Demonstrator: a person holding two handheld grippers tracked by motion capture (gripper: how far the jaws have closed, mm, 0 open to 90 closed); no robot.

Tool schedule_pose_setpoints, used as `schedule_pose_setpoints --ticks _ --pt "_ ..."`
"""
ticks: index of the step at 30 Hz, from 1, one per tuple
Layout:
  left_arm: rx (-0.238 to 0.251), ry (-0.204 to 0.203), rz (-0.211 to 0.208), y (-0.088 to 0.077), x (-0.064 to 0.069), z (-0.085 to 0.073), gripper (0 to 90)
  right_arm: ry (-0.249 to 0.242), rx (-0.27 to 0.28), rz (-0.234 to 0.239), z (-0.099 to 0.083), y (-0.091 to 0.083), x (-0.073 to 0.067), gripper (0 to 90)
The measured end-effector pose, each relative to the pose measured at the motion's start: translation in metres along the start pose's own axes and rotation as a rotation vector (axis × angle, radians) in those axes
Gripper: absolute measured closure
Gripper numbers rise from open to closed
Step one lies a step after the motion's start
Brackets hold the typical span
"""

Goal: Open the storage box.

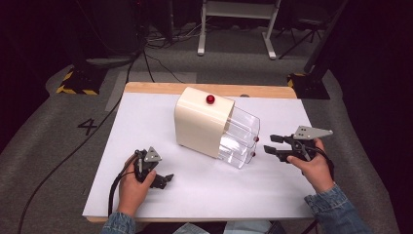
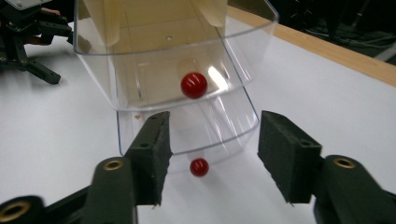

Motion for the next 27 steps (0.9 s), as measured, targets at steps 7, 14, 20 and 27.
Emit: schedule_pose_setpoints --ticks 7,14,20,27 --pt "0.001 -0.004 -0.002 0.0 0.0 0.0 0.5 0.05 -0.05 -0.055 -0.026 -0.022 0.004 34.4" --pt "-0.004 -0.003 -0.003 0.0 0.0 0.0 0.5 0.08 -0.134 -0.093 -0.062 -0.038 0.011 29.5" --pt "-0.004 -0.003 -0.005 0.0 0.0 0.0 0.4 0.088 -0.184 -0.139 -0.081 -0.047 0.015 28.8" --pt "-0.004 -0.004 -0.006 0.0 0.0 0.0 0.4 0.118 -0.249 -0.188 -0.11 -0.052 0.022 27.1"
Point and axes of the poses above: each handheld gripper's, and its own axes: y roughly forward along the jaws, z roughly out of its top, x roughly to its right, the point moved 5 cm from there along y, roughly forward along the jaws, and after that the axes turned 8 degrees about z, right-handed, at the moved point
